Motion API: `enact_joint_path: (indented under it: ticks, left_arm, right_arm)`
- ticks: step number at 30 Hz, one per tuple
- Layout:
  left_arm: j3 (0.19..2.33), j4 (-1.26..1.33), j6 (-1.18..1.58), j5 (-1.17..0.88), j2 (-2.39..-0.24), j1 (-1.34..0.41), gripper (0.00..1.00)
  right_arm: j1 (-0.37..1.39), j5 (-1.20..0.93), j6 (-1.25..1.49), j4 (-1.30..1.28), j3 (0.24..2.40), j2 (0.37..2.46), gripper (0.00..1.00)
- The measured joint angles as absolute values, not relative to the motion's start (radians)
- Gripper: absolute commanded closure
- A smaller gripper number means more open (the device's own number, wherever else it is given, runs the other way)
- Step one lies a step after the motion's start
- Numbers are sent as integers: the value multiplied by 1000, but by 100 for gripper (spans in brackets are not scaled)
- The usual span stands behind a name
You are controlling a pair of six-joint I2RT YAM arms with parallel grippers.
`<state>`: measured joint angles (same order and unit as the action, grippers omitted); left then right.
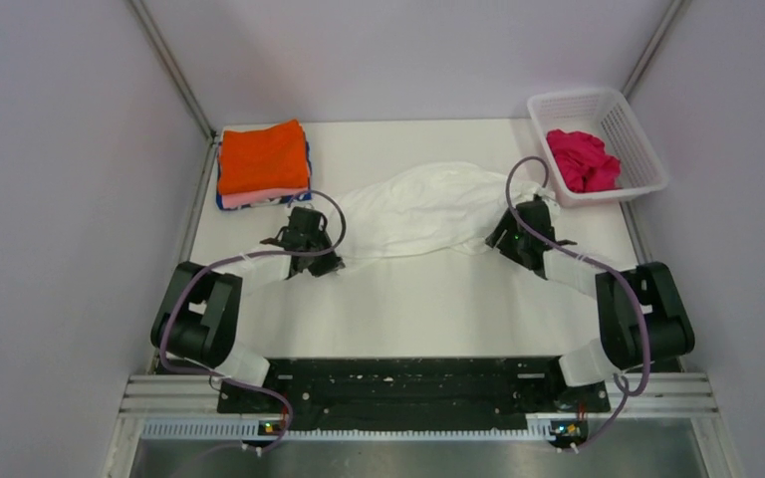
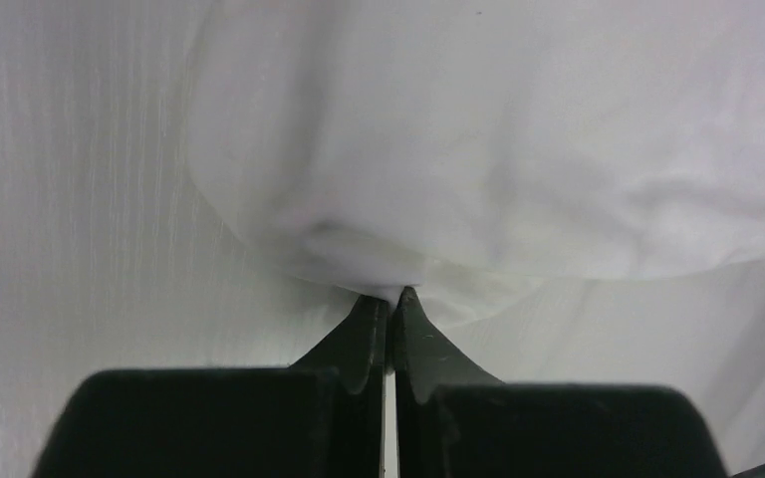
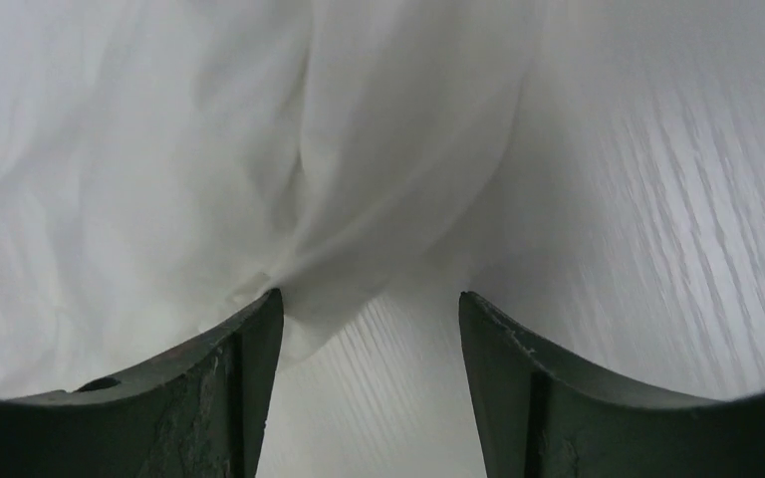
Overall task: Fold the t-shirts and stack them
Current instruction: Flatten out the tshirt
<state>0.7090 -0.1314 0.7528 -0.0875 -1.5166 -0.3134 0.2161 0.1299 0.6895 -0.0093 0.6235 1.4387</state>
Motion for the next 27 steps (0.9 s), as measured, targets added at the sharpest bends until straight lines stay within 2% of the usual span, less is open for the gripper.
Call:
enact_joint_path:
  ticks: [2, 3, 5, 7, 8, 9, 15, 20, 23, 27]
  left_arm:
    - [723, -128, 749, -87, -1532, -313, 100]
    - [727, -128, 748, -84, -1534, -313, 100]
    - [730, -130, 743, -72, -1534, -313, 100]
    - [730, -134, 737, -60, -1528, -313, 100]
    - [730, -136, 734, -55, -1521, -313, 100]
    - [732, -144, 731, -48, -1508, -313, 100]
    - [779, -192, 707, 26, -1376, -313, 100]
    - [853, -234, 667, 100, -1158, -313, 100]
    - [912, -244, 632, 125, -1012, -313, 100]
    - [984, -249, 590, 120, -814, -313, 100]
  right_arm:
    - [218, 109, 693, 54, 652, 1495, 40]
    - [220, 102, 693, 74, 661, 1514, 46]
    - [226, 91, 694, 115, 685, 1558, 65]
    - [234, 80, 701, 141, 704, 1596, 90]
    - [239, 77, 704, 152, 707, 1609, 98]
    - [241, 75, 711, 154, 710, 1617, 100]
    - [247, 86, 688, 56, 720, 1554, 100]
    - [249, 148, 619, -131, 776, 1243, 100]
    - [248, 184, 572, -200, 858, 1007, 100]
    - [248, 178, 518, -258, 991, 799, 100]
